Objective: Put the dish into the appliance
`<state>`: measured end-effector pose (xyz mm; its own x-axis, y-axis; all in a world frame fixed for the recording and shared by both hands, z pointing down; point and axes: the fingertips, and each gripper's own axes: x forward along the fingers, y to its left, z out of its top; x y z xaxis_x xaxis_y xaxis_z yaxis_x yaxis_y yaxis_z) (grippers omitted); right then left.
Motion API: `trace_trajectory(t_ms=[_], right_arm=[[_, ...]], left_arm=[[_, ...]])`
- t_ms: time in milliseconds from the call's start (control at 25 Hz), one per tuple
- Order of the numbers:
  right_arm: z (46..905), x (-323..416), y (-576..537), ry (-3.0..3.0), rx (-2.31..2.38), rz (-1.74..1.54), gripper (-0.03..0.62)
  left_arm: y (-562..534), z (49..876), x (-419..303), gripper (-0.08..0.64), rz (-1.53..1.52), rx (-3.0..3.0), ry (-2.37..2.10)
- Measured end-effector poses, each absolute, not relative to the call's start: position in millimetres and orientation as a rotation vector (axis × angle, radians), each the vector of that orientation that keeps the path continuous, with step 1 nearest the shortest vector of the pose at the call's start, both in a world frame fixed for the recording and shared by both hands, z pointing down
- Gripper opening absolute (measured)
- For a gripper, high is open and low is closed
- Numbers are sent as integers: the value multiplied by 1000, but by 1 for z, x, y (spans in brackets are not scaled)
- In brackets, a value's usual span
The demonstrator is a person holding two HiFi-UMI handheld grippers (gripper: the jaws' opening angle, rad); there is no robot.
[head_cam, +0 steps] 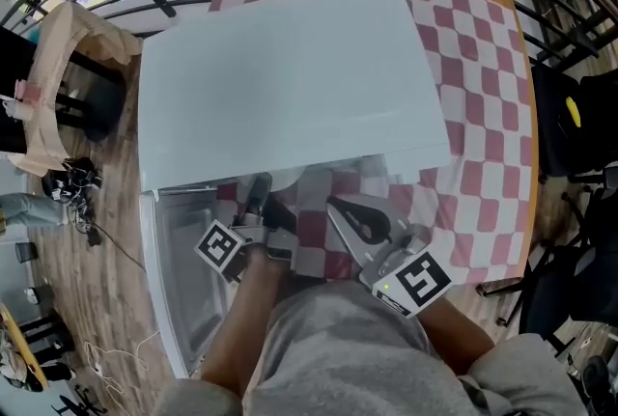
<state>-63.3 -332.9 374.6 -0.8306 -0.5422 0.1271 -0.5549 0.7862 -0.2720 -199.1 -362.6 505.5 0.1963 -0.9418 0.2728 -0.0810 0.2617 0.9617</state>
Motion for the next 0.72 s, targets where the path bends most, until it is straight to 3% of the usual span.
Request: trace_trajectory(t_ms=[720], right_arm=[[378, -74, -342, -2925, 901, 491, -2]], left_arm=[[-393, 522, -212, 35, -824, 1032, -1237]])
